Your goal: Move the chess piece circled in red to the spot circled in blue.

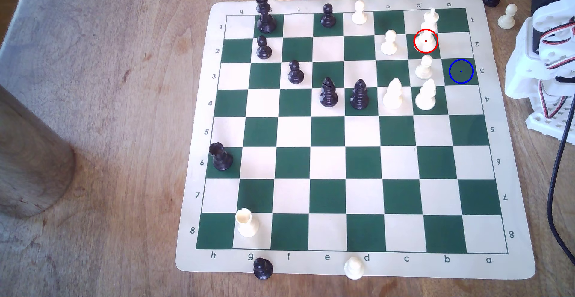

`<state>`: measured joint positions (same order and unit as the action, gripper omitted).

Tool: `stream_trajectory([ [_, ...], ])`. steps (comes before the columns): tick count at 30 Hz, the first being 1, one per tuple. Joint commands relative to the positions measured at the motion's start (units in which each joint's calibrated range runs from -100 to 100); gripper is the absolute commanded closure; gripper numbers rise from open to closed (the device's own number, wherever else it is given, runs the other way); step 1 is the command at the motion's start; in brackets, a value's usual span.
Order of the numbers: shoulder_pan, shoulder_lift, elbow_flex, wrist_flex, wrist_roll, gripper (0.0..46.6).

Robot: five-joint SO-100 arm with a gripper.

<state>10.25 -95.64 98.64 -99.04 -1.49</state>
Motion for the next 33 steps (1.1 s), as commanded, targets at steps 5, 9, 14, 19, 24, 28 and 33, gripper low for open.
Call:
stream_trajectory([
  [5, 2.5, -0.1, -2.4, 16.3, -1.3, 46.4],
  [9, 2.5, -0.1, -12.3, 42.5, -1.8, 46.4],
  [14, 4.6, 0.0, -26.7, 80.9, -3.5, 46.4],
  [19, 5.8, 0.0, -33.1, 110.9, -5.7, 46.4],
  [24, 10.4, -0.1, -40.5, 136.4, -5.7, 46.4],
  [28, 10.7, -0.1, -44.2, 146.6, -5.7, 46.4],
  [33, 12.0, -0.1, -46.6, 161.0, -5.8, 42.0],
])
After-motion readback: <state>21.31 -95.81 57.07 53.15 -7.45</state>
